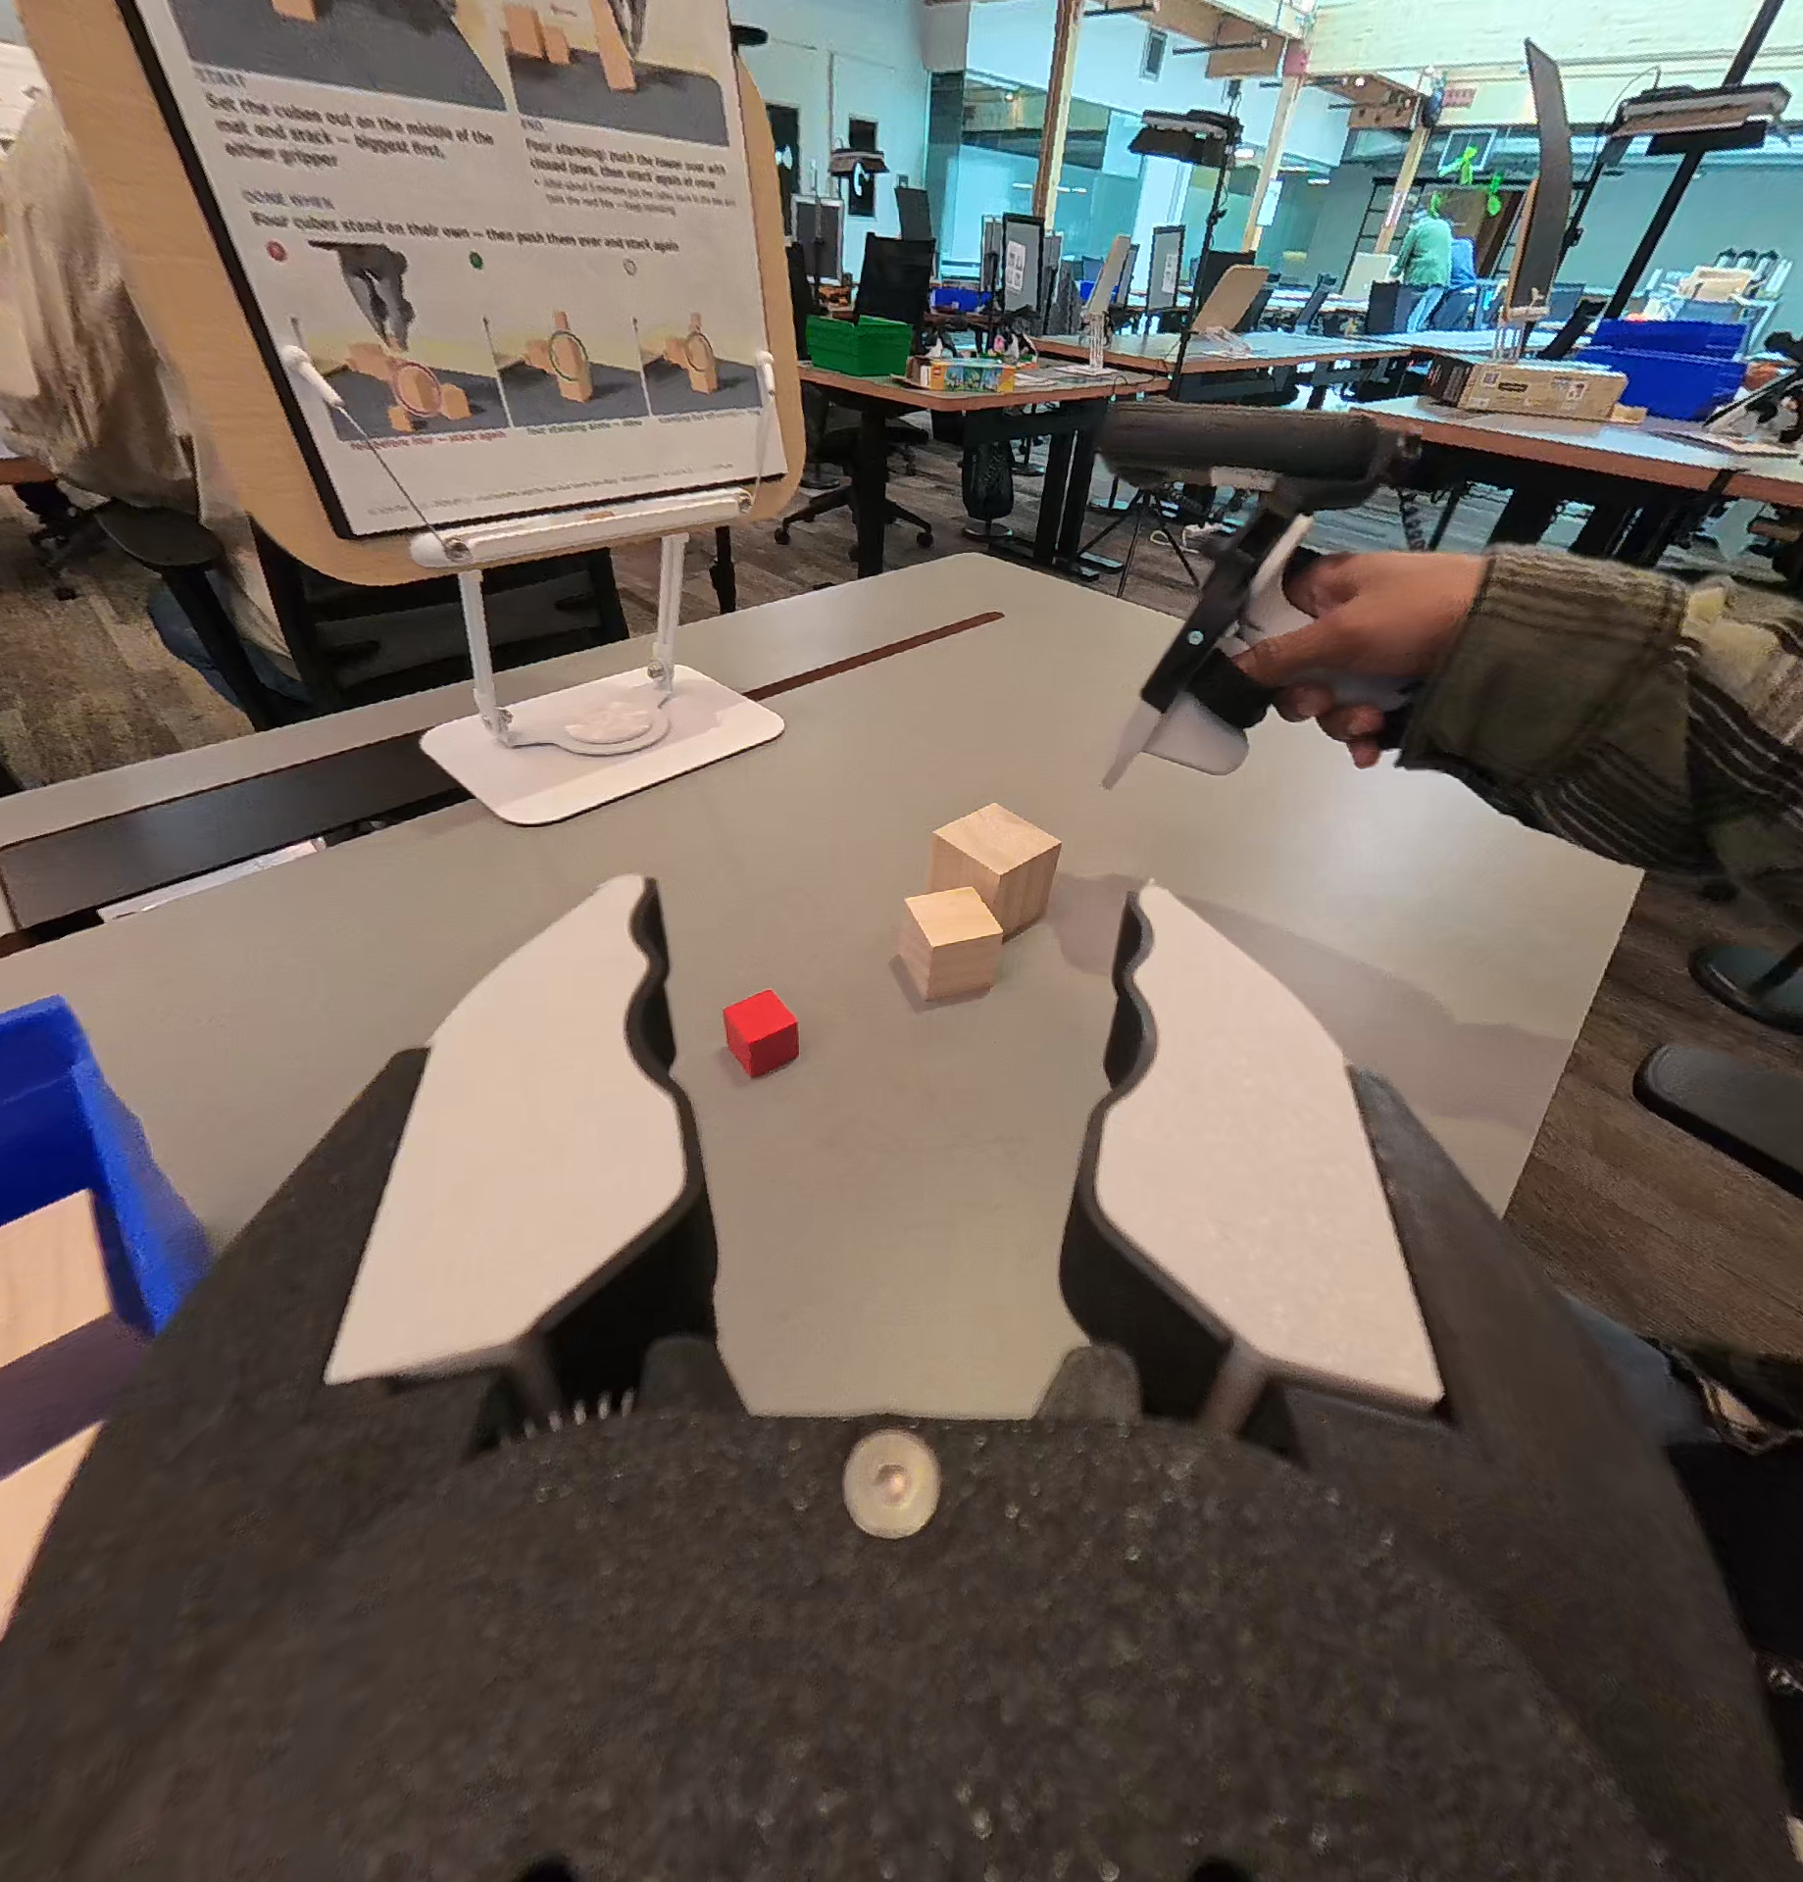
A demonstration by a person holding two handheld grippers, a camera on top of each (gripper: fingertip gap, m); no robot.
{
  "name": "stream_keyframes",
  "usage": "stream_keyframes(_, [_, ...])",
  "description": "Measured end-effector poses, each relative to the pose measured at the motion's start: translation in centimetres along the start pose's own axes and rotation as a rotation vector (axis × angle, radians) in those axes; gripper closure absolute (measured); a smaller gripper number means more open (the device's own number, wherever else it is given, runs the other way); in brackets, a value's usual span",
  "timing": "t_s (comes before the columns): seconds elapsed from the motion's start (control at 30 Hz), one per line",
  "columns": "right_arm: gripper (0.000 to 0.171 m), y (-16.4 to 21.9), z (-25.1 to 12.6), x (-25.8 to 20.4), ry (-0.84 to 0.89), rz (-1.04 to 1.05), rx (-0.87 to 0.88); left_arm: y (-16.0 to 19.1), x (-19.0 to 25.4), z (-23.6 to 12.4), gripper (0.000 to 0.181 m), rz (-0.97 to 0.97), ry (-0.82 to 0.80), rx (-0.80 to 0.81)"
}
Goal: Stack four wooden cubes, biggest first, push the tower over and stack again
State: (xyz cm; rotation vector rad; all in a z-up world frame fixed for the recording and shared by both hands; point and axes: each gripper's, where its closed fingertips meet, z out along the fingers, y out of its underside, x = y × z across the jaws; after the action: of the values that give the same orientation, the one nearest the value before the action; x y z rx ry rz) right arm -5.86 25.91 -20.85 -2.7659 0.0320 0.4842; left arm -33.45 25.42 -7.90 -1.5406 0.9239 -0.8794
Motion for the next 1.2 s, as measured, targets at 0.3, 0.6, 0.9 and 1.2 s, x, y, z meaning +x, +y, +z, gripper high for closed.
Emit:
stream_keyframes(0.3, [0.171,1.4,-0.7,-0.4,-0.078,-0.096,0.104,0.2,-1.8,-0.8,0.098,-0.031,-0.039,0.014])
stream_keyframes(0.6, [0.154,3.2,-2.9,0.4,-0.137,-0.255,0.327,3.2,-0.1,3.5,0.098,0.029,0.019,-0.088])
stream_keyframes(0.9, [0.092,3.8,-5.7,1.6,-0.198,-0.452,0.657,7.2,3.1,11.0,0.096,0.285,0.185,-0.304])
stream_keyframes(1.2, [0.077,5.1,-5.2,1.8,-0.206,-0.628,0.739,10.7,2.7,17.3,0.100,0.369,0.510,-0.483])
